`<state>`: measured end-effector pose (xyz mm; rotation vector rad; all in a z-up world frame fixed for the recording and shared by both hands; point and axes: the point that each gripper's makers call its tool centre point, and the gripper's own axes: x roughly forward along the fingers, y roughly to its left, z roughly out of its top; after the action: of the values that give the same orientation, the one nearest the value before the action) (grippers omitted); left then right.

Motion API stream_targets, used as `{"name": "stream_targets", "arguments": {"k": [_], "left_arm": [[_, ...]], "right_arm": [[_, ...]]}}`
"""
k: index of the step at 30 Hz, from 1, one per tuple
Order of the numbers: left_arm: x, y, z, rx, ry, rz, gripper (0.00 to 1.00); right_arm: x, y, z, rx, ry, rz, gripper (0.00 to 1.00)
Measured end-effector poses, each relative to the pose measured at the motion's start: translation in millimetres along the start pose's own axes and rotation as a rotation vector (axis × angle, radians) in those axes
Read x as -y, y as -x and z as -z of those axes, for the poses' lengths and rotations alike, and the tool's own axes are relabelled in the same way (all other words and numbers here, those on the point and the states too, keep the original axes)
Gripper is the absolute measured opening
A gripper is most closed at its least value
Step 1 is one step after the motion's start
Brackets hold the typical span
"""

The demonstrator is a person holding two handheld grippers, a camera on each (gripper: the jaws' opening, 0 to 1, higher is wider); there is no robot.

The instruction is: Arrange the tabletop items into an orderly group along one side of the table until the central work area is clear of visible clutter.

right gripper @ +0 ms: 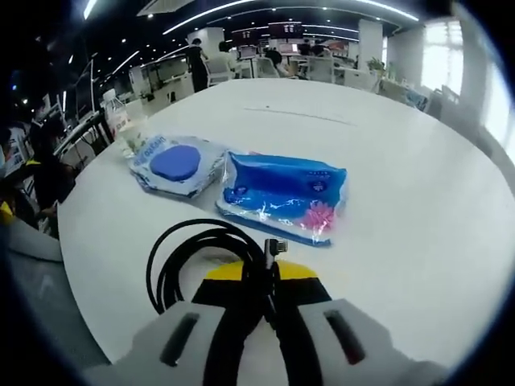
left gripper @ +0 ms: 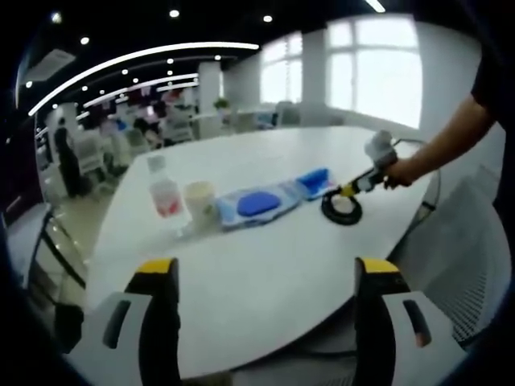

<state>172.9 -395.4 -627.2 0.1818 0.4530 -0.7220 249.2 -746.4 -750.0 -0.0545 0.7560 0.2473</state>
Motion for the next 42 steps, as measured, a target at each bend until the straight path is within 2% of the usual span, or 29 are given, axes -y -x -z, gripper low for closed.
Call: {"name": "stream_targets", "arguments": {"k": [25, 42], "left_arm": [[-2.6, 0, -1.0, -0.004, 0.013, -0.021, 0.86], [-3.1, 1, -0.9, -0.005, 0.014, -0.026, 0.85]], "right_arm": [[-41, -34, -15.8, -0.019, 0.019, -0.068, 0.11], [-44, -42, -11.2, -0.058, 0.086, -0.04, 0.13]]}}
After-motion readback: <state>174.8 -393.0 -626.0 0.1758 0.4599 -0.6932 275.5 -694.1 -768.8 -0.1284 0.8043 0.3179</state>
